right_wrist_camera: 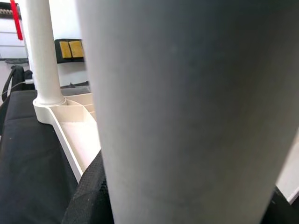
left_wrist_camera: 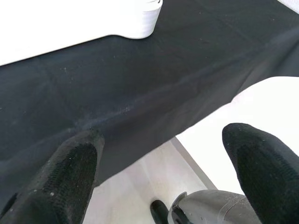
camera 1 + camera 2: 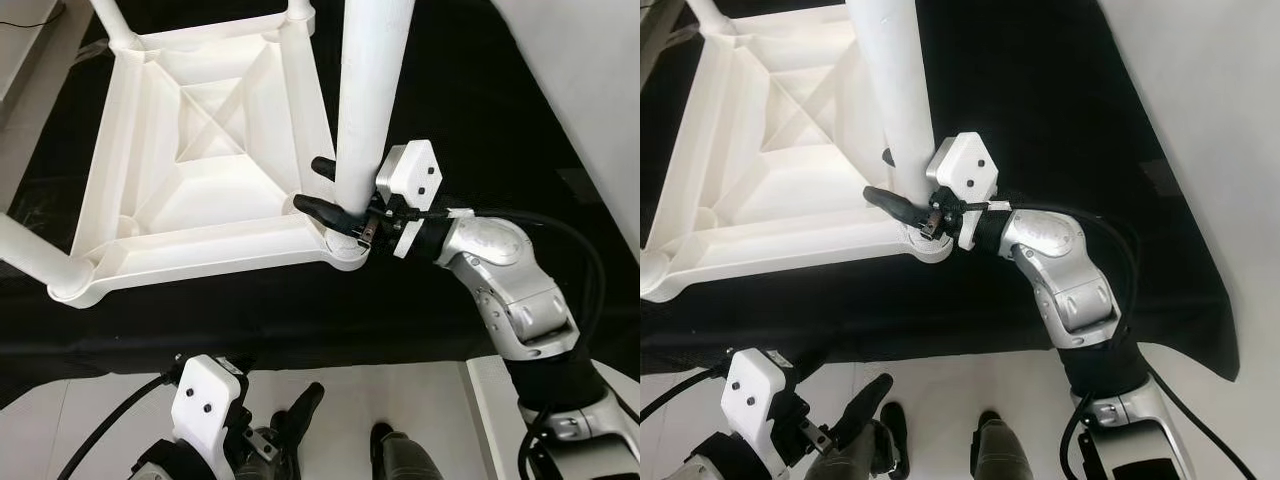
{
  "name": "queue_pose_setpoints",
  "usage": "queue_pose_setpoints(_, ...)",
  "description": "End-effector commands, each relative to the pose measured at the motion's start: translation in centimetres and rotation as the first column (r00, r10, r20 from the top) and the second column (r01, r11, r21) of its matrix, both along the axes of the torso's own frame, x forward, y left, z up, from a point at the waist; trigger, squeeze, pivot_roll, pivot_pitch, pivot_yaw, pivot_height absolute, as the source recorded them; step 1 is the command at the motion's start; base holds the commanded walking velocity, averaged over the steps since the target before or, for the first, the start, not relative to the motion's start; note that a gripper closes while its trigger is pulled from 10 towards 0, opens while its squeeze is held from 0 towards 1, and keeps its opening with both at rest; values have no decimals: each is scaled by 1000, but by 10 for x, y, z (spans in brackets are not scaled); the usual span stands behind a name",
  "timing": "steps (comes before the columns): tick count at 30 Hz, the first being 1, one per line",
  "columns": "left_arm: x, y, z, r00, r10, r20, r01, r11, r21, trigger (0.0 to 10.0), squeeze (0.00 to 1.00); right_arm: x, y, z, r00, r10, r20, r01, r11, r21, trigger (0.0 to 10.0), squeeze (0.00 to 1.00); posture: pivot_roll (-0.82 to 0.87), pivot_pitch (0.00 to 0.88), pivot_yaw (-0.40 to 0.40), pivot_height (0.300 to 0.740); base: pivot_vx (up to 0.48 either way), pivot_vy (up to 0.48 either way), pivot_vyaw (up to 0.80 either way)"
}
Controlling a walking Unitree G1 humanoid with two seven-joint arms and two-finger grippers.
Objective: Building children table
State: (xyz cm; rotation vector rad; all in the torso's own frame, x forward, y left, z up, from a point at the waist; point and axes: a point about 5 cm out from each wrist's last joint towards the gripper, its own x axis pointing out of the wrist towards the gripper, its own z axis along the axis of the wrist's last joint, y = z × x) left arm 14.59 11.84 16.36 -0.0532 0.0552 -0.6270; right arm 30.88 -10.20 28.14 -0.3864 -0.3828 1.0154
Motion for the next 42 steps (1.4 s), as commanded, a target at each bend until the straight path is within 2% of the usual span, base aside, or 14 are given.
queue_pose_setpoints(1,-5,-1,-3,1000,-5,-23,5,1000,5,10000,0,2,4,-18,995,17,-100,-24,997,-72,10000,0,-41,350,53,740,0,0,0)
queue_pose_setpoints(6,-5,-2,-3,1000,-5,-24,5,1000,3,10000,0,4,5,-23,992,5,-127,-17,996,-90,10000,0,-39,350,53,740,0,0,0)
queue_pose_setpoints(8,-5,-2,-2,1000,-4,-24,4,1000,3,10000,0,6,6,-28,982,-15,-190,-3,996,-90,10000,0,-39,353,52,740,0,0,0)
queue_pose_setpoints(12,-5,-2,-2,1000,-3,-22,3,1000,2,10000,0,8,6,-31,969,-41,-245,21,996,-84,10000,0,-39,355,51,740,0,0,0)
queue_pose_setpoints(14,-5,-2,-2,1000,-2,-21,2,1000,1,10000,0,12,4,-35,948,-75,-310,58,996,-65,10000,0,-39,355,51,740,0,0,0)
queue_pose_setpoints(22,-5,-1,-2,1000,0,-20,0,1000,0,10000,0,13,4,-37,933,-89,-348,82,996,-34,10000,0,-40,359,51,740,0,0,0)
queue_pose_setpoints(26,-4,-1,-2,1000,1,-20,-1,1000,1,10000,0,10,4,-45,923,-102,-372,97,995,-32,10000,0,-40,360,53,740,0,0,0)
queue_pose_setpoints(30,-4,0,-2,1000,2,-20,-2,1000,2,10000,0,4,7,-51,924,-125,-361,135,991,3,10000,0,-42,361,53,740,0,0,0)
queue_pose_setpoints(32,-4,0,-2,1000,2,-20,-2,1000,2,10000,0,-2,10,-56,925,-99,-367,113,993,18,10000,0,-42,361,53,740,0,0,0)
queue_pose_setpoints(35,-4,0,-2,1000,3,-20,-3,1000,3,10000,0,-16,15,-63,937,-8,-349,6,1000,-7,10000,0,-38,364,58,740,0,0,0)
queue_pose_setpoints(36,-4,0,-2,1000,3,-20,-3,1000,3,10000,0,-16,15,-63,937,-8,-349,6,1000,-7,10000,0,-38,364,58,740,0,0,0)
queue_pose_setpoints(38,-4,0,-2,1000,1,-21,-1,1000,4,10000,0,-19,16,-60,959,33,-283,-47,998,-44,10000,0,-38,364,61,740,0,0,0)
queue_pose_setpoints(39,-4,0,-2,1000,1,-21,-1,1000,4,10000,0,-19,16,-60,959,33,-283,-47,998,-44,10000,0,-38,364,61,740,0,0,0)
queue_pose_setpoints(42,-5,0,-2,1000,-1,-22,1,1000,6,10000,0,-14,12,-58,978,18,-208,-52,986,-160,10000,0,-37,364,61,740,0,0,0)
